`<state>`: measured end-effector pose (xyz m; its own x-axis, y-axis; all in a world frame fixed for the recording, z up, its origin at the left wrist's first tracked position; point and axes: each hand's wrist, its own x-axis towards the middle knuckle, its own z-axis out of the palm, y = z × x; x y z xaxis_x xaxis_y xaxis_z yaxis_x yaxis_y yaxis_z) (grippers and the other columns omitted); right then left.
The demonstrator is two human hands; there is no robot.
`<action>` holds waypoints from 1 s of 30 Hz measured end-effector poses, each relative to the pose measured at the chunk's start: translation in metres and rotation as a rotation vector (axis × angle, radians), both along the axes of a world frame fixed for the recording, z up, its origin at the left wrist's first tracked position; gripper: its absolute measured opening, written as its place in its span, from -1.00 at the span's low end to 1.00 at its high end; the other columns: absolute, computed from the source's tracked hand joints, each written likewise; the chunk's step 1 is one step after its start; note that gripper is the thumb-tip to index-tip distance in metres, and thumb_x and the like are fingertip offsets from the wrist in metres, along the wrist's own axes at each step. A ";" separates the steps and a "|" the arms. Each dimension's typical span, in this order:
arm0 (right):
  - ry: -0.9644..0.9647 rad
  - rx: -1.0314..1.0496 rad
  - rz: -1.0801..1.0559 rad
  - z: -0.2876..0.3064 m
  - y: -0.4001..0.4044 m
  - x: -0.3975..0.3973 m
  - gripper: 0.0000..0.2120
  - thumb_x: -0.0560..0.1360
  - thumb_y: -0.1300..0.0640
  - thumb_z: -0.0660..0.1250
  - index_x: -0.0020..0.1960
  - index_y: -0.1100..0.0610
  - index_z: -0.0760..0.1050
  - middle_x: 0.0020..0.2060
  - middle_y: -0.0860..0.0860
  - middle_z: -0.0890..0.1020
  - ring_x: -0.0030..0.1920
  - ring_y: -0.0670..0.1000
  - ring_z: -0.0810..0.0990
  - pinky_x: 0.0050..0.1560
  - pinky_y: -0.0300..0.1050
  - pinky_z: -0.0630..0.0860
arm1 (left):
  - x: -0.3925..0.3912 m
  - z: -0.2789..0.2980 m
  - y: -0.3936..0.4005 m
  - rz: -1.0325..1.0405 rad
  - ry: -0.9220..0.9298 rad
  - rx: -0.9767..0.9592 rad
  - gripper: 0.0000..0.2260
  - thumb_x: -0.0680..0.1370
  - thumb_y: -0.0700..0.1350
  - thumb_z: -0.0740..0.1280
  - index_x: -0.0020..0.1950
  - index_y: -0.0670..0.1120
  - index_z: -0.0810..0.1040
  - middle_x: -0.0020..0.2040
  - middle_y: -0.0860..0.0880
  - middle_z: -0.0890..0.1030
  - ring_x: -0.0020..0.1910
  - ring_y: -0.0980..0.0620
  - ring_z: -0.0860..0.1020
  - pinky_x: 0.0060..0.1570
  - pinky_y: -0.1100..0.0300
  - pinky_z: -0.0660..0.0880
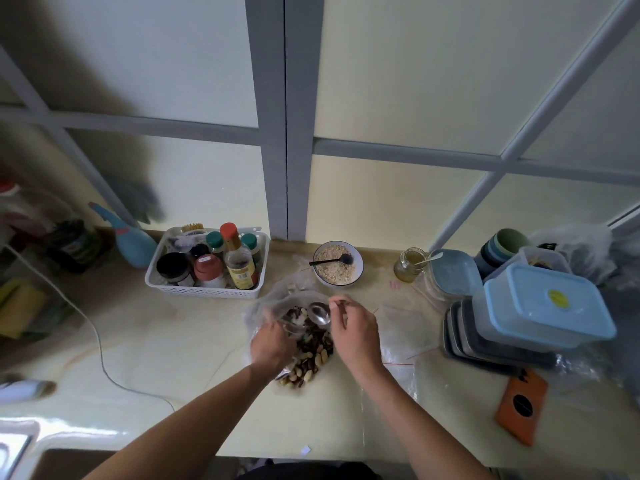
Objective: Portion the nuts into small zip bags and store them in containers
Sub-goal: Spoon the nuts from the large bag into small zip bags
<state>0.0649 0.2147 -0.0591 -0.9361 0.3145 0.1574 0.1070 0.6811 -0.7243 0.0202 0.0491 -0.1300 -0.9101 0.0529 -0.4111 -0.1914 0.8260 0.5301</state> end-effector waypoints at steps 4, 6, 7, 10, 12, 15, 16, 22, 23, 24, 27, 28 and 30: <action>-0.067 0.122 0.040 -0.020 -0.013 0.003 -0.74 0.63 0.05 0.18 0.07 0.03 0.65 -0.15 0.03 0.73 -0.12 0.12 0.68 -0.14 0.01 0.60 | 0.003 0.012 0.002 0.032 -0.019 -0.128 -0.83 0.49 -0.26 0.27 0.01 -0.09 0.58 -0.04 -0.03 0.63 -0.12 0.01 0.61 -0.09 0.06 0.64; -0.064 0.193 0.051 -0.027 -0.020 0.006 -0.74 0.63 0.04 0.14 0.06 0.01 0.61 -0.21 0.02 0.70 -0.19 0.13 0.67 -0.22 -0.01 0.54 | 0.003 0.020 0.002 0.132 0.033 -0.098 -0.79 0.47 -0.27 0.26 0.10 -0.13 0.44 -0.08 -0.07 0.57 -0.06 -0.07 0.58 -0.01 0.03 0.59; -0.058 0.229 0.057 -0.029 -0.024 0.007 -0.73 0.63 0.02 0.09 0.05 0.00 0.57 -0.26 0.01 0.67 -0.24 0.13 0.65 -0.27 -0.02 0.50 | 0.002 0.023 0.001 0.183 0.083 -0.077 -0.71 0.46 -0.25 0.28 0.17 -0.14 0.37 -0.07 -0.08 0.56 -0.01 -0.10 0.57 0.03 0.02 0.56; -0.061 0.284 0.070 -0.034 -0.034 0.011 -0.72 0.61 -0.01 0.03 -0.02 0.01 0.49 -0.35 0.02 0.59 -0.33 0.15 0.59 -0.37 -0.06 0.41 | -0.003 0.021 -0.001 0.238 0.196 -0.074 -0.49 0.48 -0.12 0.33 0.38 -0.18 0.26 0.11 -0.17 0.60 0.20 -0.16 0.53 0.22 -0.01 0.47; -0.082 0.278 0.070 -0.039 -0.037 0.011 -0.79 0.60 0.02 0.09 -0.05 0.03 0.48 -0.37 0.04 0.59 -0.34 0.16 0.59 -0.38 -0.08 0.35 | -0.005 0.021 -0.001 0.218 0.235 -0.104 -0.37 0.50 -0.07 0.34 0.49 -0.20 0.18 0.24 -0.20 0.57 0.29 -0.17 0.49 0.30 -0.01 0.43; -0.079 0.216 0.080 -0.044 -0.041 0.010 -0.80 0.60 0.03 0.12 -0.06 0.04 0.50 -0.38 0.06 0.60 -0.35 0.17 0.59 -0.36 -0.11 0.28 | -0.002 0.026 0.002 0.125 0.337 -0.154 -0.47 0.51 -0.14 0.29 0.44 -0.19 0.24 0.19 -0.19 0.60 0.21 -0.17 0.53 0.21 0.00 0.46; -0.080 0.190 0.086 -0.047 -0.042 0.008 -0.77 0.60 0.02 0.11 -0.05 0.04 0.51 -0.37 0.06 0.61 -0.33 0.17 0.59 -0.35 -0.09 0.31 | -0.002 0.029 0.004 0.095 0.374 -0.149 -0.46 0.50 -0.14 0.29 0.45 -0.18 0.24 0.15 -0.20 0.60 0.17 -0.19 0.54 0.18 -0.02 0.47; -0.322 -0.195 -0.096 -0.039 -0.046 -0.002 -0.83 0.64 0.12 0.22 -0.03 0.09 0.58 -0.22 0.11 0.69 -0.11 0.18 0.63 -0.17 -0.04 0.39 | -0.004 0.033 0.013 0.018 0.430 -0.135 -0.39 0.48 -0.14 0.34 0.48 -0.09 0.18 0.17 -0.18 0.57 0.15 -0.16 0.52 0.16 0.00 0.47; -0.383 -0.275 -0.147 -0.038 -0.046 -0.005 -0.82 0.65 0.11 0.22 0.00 0.09 0.60 -0.14 0.11 0.70 -0.05 0.17 0.63 -0.16 -0.08 0.38 | -0.003 0.033 0.013 0.003 0.412 -0.137 -0.39 0.48 -0.12 0.32 0.48 -0.09 0.17 0.20 -0.18 0.56 0.17 -0.16 0.51 0.18 0.00 0.45; -0.430 -0.351 -0.192 -0.039 -0.044 -0.007 -0.80 0.65 0.10 0.21 0.03 0.10 0.61 -0.08 0.12 0.70 0.00 0.18 0.63 -0.13 -0.10 0.39 | -0.003 0.031 0.013 -0.018 0.401 -0.138 -0.39 0.48 -0.10 0.31 0.49 -0.11 0.16 0.22 -0.18 0.55 0.19 -0.17 0.50 0.20 -0.01 0.44; -0.515 -0.505 -0.295 -0.044 -0.039 -0.013 -0.74 0.64 0.07 0.22 0.10 0.16 0.64 -0.01 0.13 0.72 0.03 0.20 0.67 -0.07 -0.06 0.51 | 0.002 0.032 0.012 -0.041 0.334 -0.145 -0.35 0.49 -0.07 0.30 0.52 -0.14 0.13 0.25 -0.17 0.54 0.25 -0.17 0.47 0.25 0.00 0.40; -0.513 -0.579 -0.316 -0.046 -0.038 -0.013 -0.74 0.64 0.08 0.21 0.10 0.17 0.64 -0.04 0.11 0.74 -0.04 0.19 0.71 -0.15 -0.07 0.54 | 0.002 0.030 0.011 -0.044 0.311 -0.151 -0.33 0.49 -0.07 0.30 0.53 -0.14 0.10 0.24 -0.15 0.54 0.24 -0.16 0.47 0.25 0.00 0.39; -0.469 -0.776 -0.332 -0.046 -0.034 -0.012 -0.78 0.65 0.13 0.20 0.05 0.15 0.61 -0.13 0.06 0.75 -0.25 0.16 0.74 -0.39 -0.13 0.52 | 0.003 0.025 0.007 -0.043 0.268 -0.187 -0.32 0.47 -0.10 0.29 0.54 -0.14 0.08 0.19 -0.11 0.57 0.20 -0.14 0.50 0.20 0.01 0.41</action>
